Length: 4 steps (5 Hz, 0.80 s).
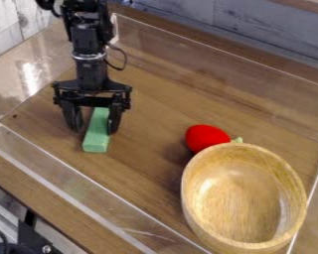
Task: Put the green block in the brown bowl
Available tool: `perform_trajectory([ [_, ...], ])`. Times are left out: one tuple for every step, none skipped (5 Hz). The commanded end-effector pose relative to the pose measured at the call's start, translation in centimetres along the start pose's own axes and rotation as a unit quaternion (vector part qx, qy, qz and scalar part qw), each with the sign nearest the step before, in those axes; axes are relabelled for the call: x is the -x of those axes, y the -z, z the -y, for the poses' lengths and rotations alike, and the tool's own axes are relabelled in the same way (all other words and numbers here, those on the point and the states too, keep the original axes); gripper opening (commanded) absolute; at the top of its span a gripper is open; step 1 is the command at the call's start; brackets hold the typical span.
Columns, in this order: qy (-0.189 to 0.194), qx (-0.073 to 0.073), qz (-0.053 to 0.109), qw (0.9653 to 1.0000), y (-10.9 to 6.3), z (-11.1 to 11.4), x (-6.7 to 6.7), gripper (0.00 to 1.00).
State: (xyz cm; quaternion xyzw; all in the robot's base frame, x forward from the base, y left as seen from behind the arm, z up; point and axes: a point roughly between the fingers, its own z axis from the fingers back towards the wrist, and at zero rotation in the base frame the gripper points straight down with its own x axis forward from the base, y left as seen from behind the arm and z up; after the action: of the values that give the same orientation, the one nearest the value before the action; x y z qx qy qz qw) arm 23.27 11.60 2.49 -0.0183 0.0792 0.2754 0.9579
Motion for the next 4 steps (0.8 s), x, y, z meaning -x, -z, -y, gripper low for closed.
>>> perform_trajectory([
  [-0.005,0.005,0.015,0.9999,-0.8,0.7,-0.2,1.00],
  [-0.007,0.008,0.012,0.9999,-0.6,1.7,0.0,0.00],
  [-0.015,0.020,0.018,0.9995,-1.8,1.6,1.0,1.00],
  [0.025,0.028,0.028,0.9989,-1.9,1.8,2.2,1.00],
])
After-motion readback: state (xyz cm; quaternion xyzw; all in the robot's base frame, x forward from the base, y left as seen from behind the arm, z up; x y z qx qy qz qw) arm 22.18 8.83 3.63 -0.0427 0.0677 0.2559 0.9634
